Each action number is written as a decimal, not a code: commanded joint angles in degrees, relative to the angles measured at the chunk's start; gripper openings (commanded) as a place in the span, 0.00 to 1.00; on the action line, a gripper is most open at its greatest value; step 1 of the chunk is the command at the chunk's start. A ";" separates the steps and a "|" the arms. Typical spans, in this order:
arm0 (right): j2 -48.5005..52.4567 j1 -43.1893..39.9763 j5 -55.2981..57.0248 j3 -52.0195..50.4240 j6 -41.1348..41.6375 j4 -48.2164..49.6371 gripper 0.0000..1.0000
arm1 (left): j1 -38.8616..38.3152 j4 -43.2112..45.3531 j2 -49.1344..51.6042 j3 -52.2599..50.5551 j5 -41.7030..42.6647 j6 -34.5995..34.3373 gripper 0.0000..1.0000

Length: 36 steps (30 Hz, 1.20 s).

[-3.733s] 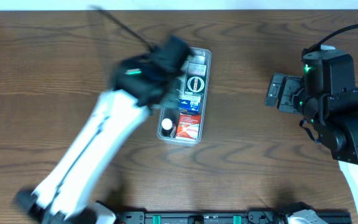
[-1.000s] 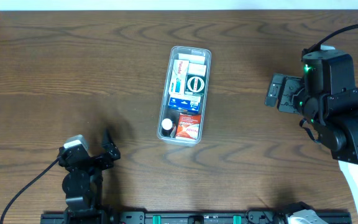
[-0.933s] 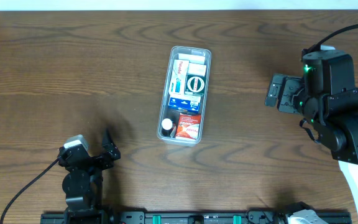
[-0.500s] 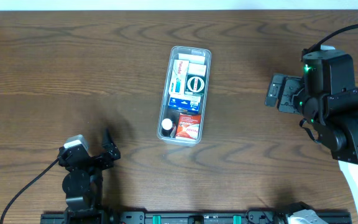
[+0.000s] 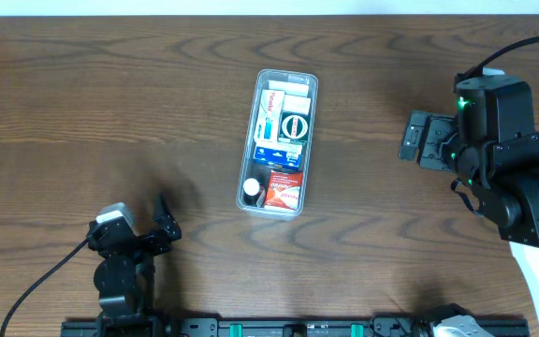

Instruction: Pack container

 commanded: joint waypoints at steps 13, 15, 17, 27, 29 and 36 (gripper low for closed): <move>-14.32 -3.28 3.85 -9.88 -2.99 9.20 0.99 | 0.09 -0.15 -0.35 -1.46 0.61 -0.72 0.98; -21.05 -5.05 3.45 -16.57 -4.20 14.97 0.99 | 0.09 -0.15 -0.35 -1.46 0.61 -0.72 0.98; -27.61 -6.67 2.67 -23.21 -5.01 18.80 0.99 | 0.09 -0.15 -0.35 -1.46 0.61 -0.72 0.98; -53.13 -12.15 0.66 -47.65 -5.40 22.80 0.99 | 0.09 -0.15 -0.35 -1.46 0.61 -0.72 0.98; -55.78 -12.66 0.50 -50.75 -5.38 23.78 0.99 | 0.09 -0.15 -0.35 -1.46 0.61 -0.72 0.98; -64.57 -13.86 -0.63 -61.48 -5.38 29.35 0.99 | 0.09 -0.15 -0.35 -1.46 0.61 -0.72 0.98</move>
